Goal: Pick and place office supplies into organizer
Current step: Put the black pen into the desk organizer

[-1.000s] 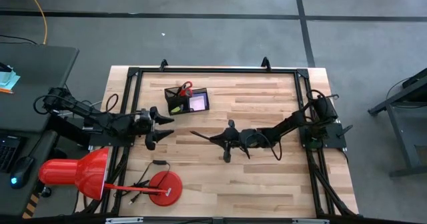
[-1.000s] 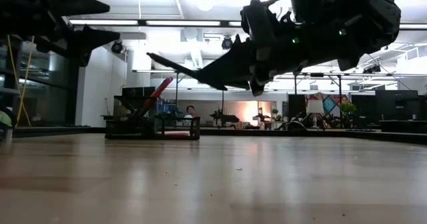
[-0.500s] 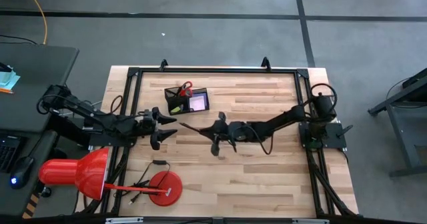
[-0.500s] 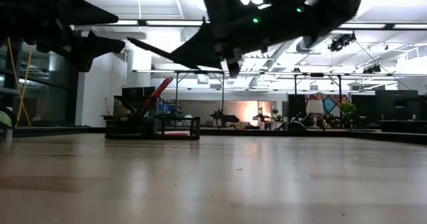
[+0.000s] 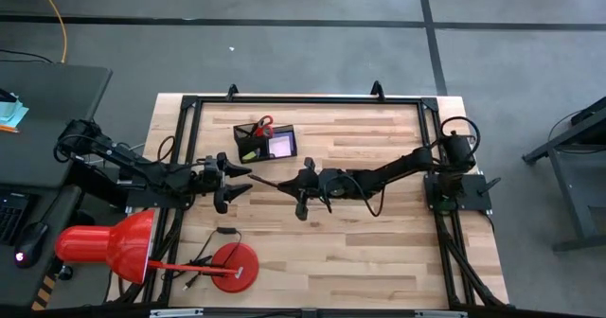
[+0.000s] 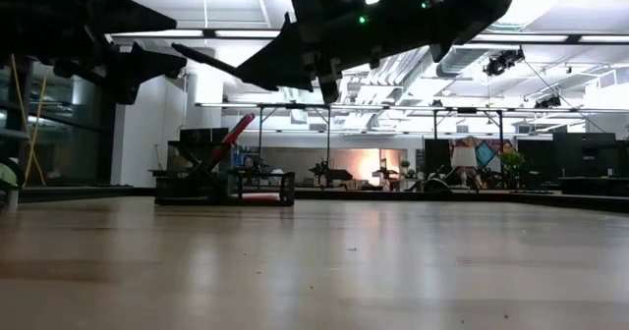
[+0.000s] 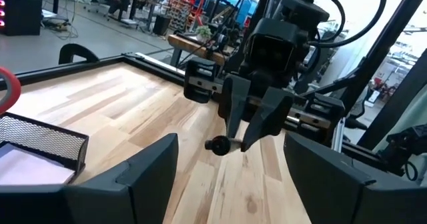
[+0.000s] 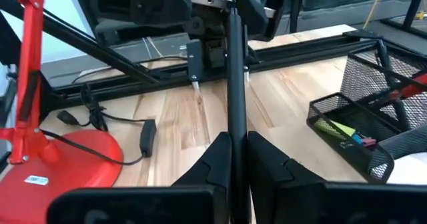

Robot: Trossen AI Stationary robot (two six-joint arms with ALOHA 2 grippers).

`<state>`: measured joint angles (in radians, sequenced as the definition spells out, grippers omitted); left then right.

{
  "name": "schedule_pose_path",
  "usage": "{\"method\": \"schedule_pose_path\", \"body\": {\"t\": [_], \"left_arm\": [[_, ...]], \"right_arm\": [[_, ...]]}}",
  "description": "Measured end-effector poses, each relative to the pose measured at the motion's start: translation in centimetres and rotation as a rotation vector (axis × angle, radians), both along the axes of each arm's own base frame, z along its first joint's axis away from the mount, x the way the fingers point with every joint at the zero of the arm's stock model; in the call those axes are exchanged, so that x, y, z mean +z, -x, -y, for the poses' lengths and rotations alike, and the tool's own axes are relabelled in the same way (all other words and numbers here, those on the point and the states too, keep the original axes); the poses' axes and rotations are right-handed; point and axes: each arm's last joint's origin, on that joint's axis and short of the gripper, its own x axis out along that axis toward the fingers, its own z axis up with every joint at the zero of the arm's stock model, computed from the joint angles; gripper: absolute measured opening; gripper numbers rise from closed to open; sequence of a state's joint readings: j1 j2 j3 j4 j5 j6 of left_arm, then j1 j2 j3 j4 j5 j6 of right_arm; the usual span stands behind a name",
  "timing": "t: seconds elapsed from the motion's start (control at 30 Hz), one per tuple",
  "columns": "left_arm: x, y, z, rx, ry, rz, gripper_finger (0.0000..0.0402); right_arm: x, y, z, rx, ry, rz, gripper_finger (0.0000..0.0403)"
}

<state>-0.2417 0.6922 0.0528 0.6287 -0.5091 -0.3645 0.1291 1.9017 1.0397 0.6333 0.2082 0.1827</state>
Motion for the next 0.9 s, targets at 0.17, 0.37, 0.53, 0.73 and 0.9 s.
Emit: {"method": "schedule_pose_path", "body": {"t": [0.17,0.37,0.53,0.73,0.9], "left_arm": [[0.05,0.0,-0.01,0.004,0.001,0.005,0.0228],[-0.15,-0.08,-0.04,0.023,-0.003,-0.011,0.0195],[-0.14,-0.13,-0.04,0.027,-0.003,-0.008,0.0174],[-0.12,-0.15,-0.03,0.025,-0.012,-0.007,0.0147],[-0.09,-0.16,-0.03,0.025,-0.014,-0.005,0.0135]], "right_arm": [[-0.52,-0.33,0.15,0.021,-0.012,0.013,0.0015],[-0.68,-0.44,0.34,0.02,-0.028,0.019,0.0016],[-0.43,-0.48,0.29,0.03,-0.033,0.045,0.0016],[-0.5,-0.47,0.27,0.039,-0.034,0.038,0.0016],[-0.45,-0.48,0.23,0.05,-0.037,0.044,0.0016]]}}
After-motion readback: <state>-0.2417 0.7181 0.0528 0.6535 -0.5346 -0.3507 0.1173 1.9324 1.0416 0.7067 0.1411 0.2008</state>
